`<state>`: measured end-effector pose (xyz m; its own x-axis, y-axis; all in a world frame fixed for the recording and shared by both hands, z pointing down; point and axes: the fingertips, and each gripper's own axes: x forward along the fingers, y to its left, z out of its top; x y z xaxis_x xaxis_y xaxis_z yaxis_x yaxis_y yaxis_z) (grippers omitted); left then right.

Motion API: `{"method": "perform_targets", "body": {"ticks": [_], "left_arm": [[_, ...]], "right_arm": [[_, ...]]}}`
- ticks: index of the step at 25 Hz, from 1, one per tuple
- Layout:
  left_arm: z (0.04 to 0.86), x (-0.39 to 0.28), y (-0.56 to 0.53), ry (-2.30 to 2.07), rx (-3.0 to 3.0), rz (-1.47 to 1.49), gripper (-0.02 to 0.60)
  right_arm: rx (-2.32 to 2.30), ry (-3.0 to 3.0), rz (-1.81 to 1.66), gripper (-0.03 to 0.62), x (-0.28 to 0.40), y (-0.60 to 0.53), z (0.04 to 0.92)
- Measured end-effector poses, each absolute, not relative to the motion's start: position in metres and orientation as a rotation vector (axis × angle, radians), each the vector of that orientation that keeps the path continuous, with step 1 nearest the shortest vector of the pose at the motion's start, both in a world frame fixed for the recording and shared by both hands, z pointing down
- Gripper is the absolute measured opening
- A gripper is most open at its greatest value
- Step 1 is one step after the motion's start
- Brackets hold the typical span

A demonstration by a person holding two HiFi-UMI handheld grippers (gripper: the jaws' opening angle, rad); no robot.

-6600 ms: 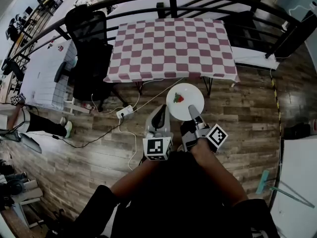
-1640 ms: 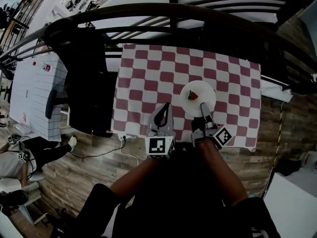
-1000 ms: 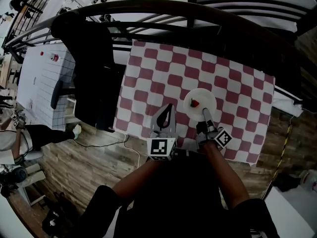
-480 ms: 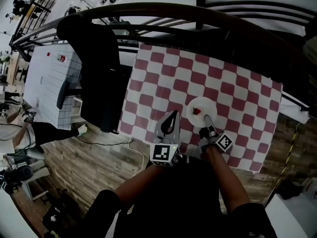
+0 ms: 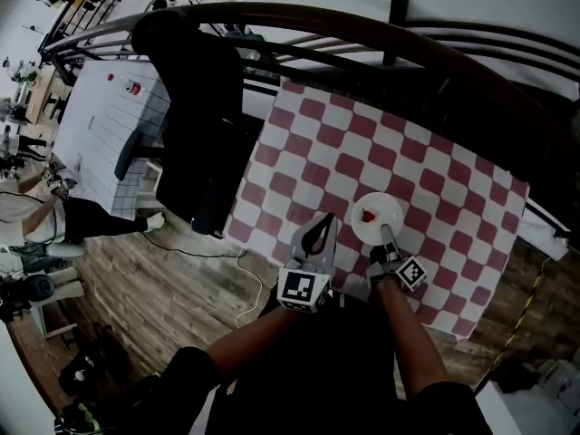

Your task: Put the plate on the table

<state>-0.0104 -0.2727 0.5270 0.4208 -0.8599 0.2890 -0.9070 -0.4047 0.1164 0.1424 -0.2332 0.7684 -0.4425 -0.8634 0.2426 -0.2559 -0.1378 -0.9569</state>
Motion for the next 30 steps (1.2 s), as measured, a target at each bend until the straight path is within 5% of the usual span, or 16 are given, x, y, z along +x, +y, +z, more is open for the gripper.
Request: {"method": "perform_targets", "body": {"ticks": [30], "left_arm": [[0.529,-0.022,-0.261,-1.515,2.392,0.298,0.009]], "right_arm": [[-1.326,1.355,-1.71,0.017,0.135,-0.236,0.786]]}}
